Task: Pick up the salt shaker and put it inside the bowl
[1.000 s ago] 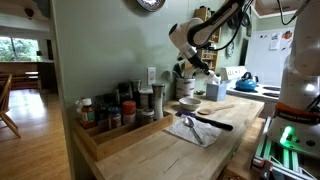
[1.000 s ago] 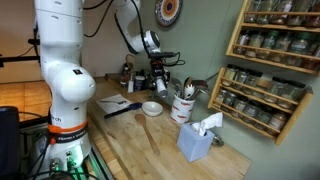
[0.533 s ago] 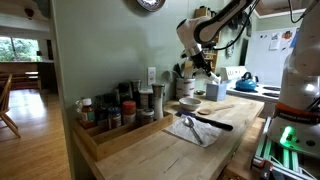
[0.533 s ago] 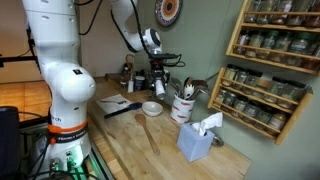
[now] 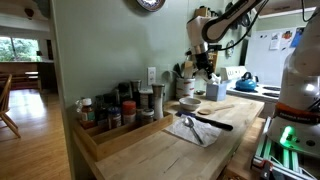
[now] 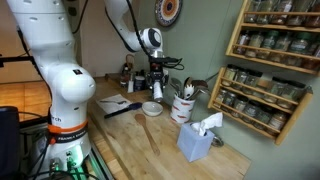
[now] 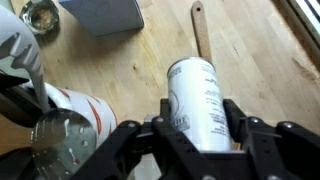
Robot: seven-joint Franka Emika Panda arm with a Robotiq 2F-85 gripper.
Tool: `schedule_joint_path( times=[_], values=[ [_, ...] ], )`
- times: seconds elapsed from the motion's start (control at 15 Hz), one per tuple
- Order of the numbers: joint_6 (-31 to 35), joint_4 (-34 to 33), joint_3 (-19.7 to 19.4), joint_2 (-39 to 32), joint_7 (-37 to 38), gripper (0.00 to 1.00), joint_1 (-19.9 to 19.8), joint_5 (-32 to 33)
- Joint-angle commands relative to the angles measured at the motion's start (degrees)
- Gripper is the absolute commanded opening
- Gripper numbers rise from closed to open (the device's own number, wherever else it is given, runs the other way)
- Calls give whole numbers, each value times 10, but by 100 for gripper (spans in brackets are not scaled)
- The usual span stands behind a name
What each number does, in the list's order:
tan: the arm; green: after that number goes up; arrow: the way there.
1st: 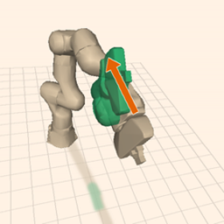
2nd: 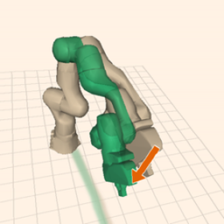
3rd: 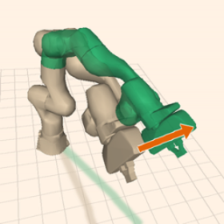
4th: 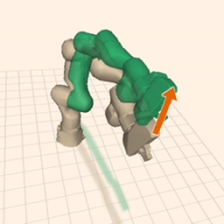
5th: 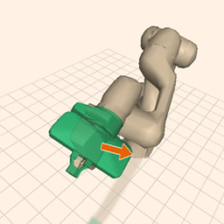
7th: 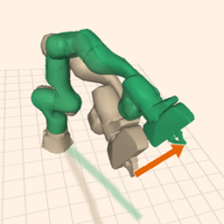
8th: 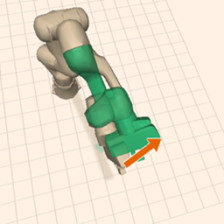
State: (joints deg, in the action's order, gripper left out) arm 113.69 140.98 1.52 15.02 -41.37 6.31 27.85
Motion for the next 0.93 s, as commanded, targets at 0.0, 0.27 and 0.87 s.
schedule_joint_path(
  times=[0.0,0.27,0.87],
  values=[
    [99,77,-36,71,-62,30,-3,-45],
    [176,139,-78,118,-103,30,-12,-81],
    [277,166,-199,131,-230,30,-9,-257]
  ],
)
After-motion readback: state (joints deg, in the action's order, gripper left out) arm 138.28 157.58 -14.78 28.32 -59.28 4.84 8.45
